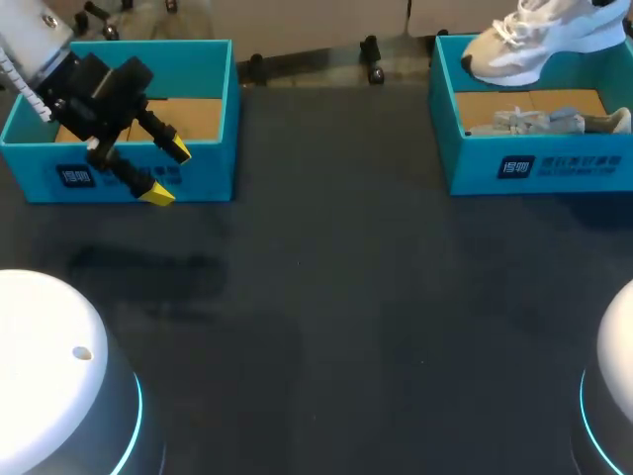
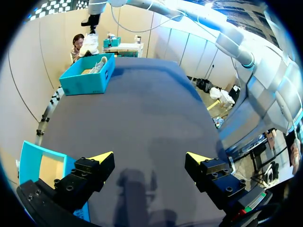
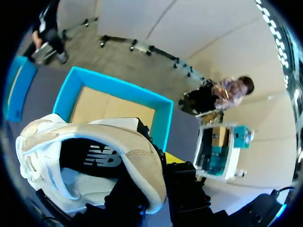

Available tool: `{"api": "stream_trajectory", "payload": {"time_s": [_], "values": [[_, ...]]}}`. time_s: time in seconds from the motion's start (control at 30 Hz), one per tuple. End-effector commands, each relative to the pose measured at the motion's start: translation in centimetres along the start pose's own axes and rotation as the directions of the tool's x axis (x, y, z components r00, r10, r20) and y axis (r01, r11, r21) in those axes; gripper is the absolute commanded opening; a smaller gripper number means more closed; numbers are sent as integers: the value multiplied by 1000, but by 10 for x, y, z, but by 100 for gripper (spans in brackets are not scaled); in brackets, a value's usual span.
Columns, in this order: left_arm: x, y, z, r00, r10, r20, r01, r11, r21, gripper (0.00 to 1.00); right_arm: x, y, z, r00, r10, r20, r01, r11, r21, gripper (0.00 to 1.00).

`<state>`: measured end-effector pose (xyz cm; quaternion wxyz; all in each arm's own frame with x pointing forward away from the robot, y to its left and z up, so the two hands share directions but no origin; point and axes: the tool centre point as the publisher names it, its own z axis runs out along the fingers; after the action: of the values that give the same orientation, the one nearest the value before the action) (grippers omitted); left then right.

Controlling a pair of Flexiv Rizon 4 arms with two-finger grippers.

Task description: Take the shoe out of the shoebox, open the shoe tongue, remove and reinsert the insole, then place the shoe into the shoebox

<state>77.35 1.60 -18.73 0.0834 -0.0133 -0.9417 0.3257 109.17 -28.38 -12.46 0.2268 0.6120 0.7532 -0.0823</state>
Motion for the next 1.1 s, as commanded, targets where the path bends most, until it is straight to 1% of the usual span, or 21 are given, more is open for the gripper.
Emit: {"api": "stream_trajectory", "payload": {"time_s": [0.03, 0.6, 0.73, 0.83, 1.1], "values": [[0, 0, 0, 1000, 1, -1, -1, 1000, -2, 100, 1, -6, -3, 952, 306, -6, -304, 947, 103, 0], [0, 0, 0, 1000, 1, -1, -1, 1000, -2, 100, 1, -6, -3, 952, 306, -6, -304, 947, 103, 0], [0, 0, 0, 1000, 1, -1, -1, 1000, -2, 100, -2, -8, 5, 939, 343, 1, -342, 935, 89, 0], [0, 0, 0, 1000, 1, -1, -1, 1000, -2, 100, -4, -8, 12, 932, 361, 23, -361, 928, 85, 0], [0, 0, 0, 1000, 1, -1, -1, 1000, -2, 100, -6, -4, 32, 921, 386, 53, -389, 918, 74, 0]]}}
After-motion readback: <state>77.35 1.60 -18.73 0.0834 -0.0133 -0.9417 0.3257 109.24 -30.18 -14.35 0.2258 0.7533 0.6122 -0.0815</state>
